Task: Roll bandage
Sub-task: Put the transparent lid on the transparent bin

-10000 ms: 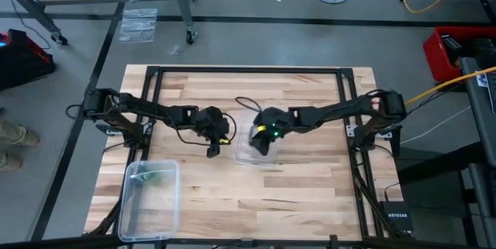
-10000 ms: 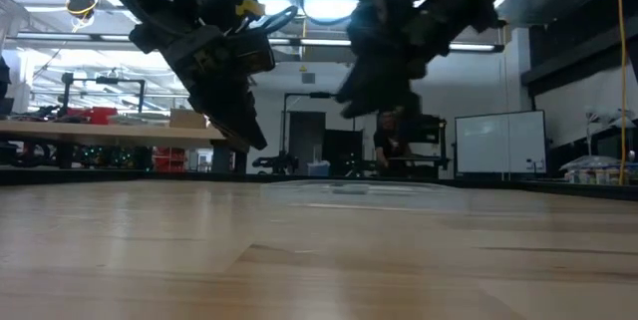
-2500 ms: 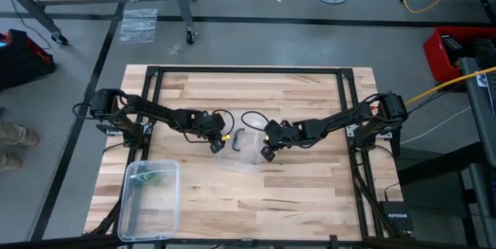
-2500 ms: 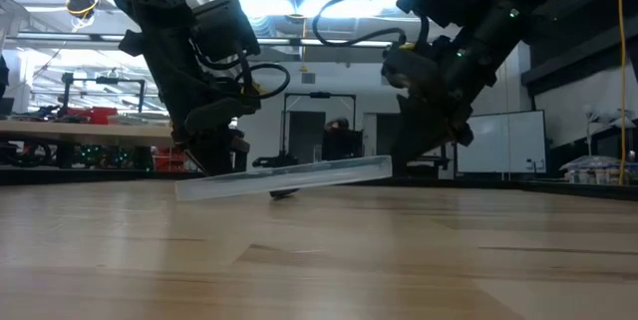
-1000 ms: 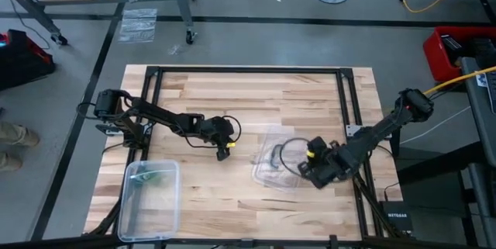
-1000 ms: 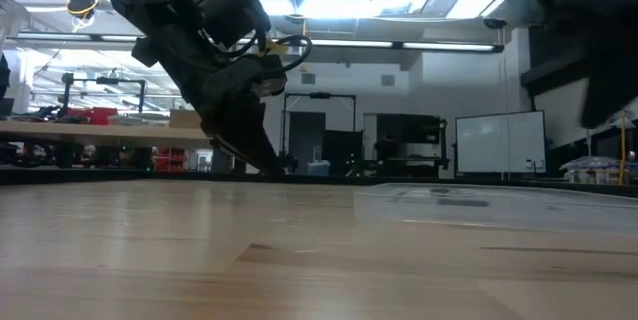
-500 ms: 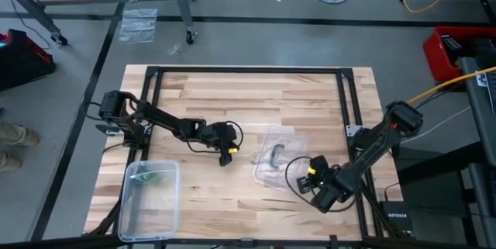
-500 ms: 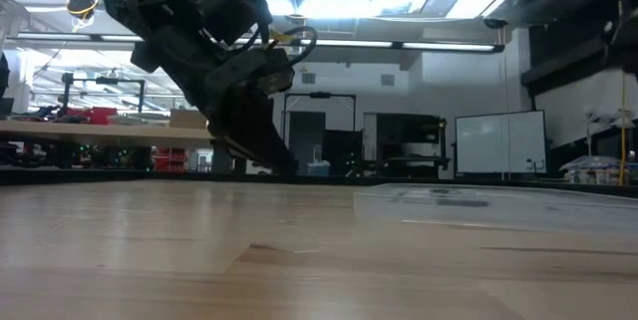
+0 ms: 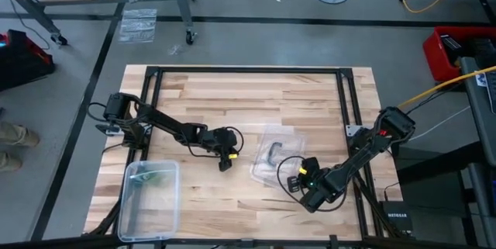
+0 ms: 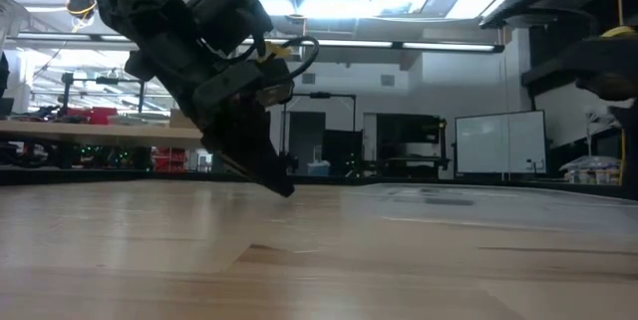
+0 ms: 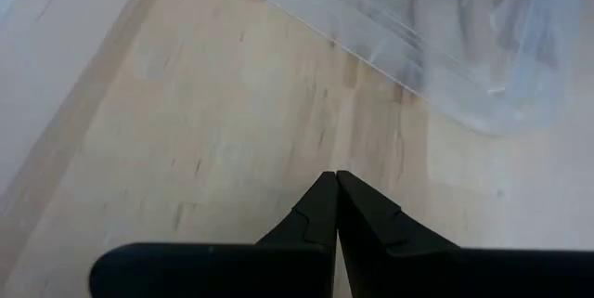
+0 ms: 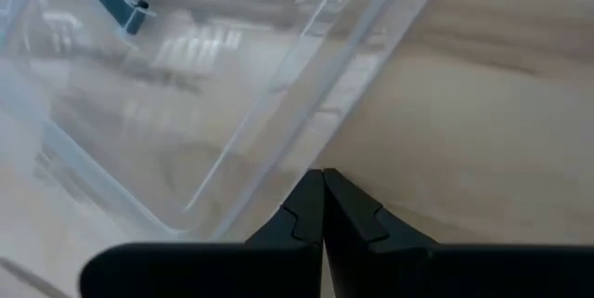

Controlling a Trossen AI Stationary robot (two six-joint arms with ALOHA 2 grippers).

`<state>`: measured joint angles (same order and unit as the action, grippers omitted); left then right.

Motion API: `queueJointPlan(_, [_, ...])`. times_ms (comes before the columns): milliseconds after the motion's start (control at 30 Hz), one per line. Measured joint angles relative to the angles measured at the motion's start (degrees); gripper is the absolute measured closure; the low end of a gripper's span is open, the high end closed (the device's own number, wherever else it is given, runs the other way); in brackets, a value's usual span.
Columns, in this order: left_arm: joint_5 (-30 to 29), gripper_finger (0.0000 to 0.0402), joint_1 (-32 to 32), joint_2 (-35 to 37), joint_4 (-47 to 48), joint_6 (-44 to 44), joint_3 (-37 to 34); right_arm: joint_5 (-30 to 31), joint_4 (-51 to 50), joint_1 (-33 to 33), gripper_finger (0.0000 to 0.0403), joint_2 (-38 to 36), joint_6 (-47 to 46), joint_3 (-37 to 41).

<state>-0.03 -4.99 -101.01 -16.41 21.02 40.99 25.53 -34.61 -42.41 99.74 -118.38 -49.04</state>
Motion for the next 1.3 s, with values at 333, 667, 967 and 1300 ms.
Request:
queueJointPlan(333, [-0.1,0.0399,0.0,0.0,-3.0,-0.4,0.0,6.0,5.2,5.5,0.0398,0.5,7.5,0.3])
queueJointPlan(667, [-2.6,0.0399,0.5,0.3,-2.1,-2.8,0.0,4.2,8.0,10.7,0.0398,0.3,18.5,0.4])
queueJointPlan(967, [-8.3,0.0399,3.7,0.5,-2.0,-4.1,0.0,2.9,7.8,10.6,0.0398,0.3,18.7,0.4])
queueJointPlan(1300, [-8.2,0.0399,7.0,0.5,1.9,-3.0,0.0,2.4,6.5,10.6,0.0398,0.2,18.7,0.3])
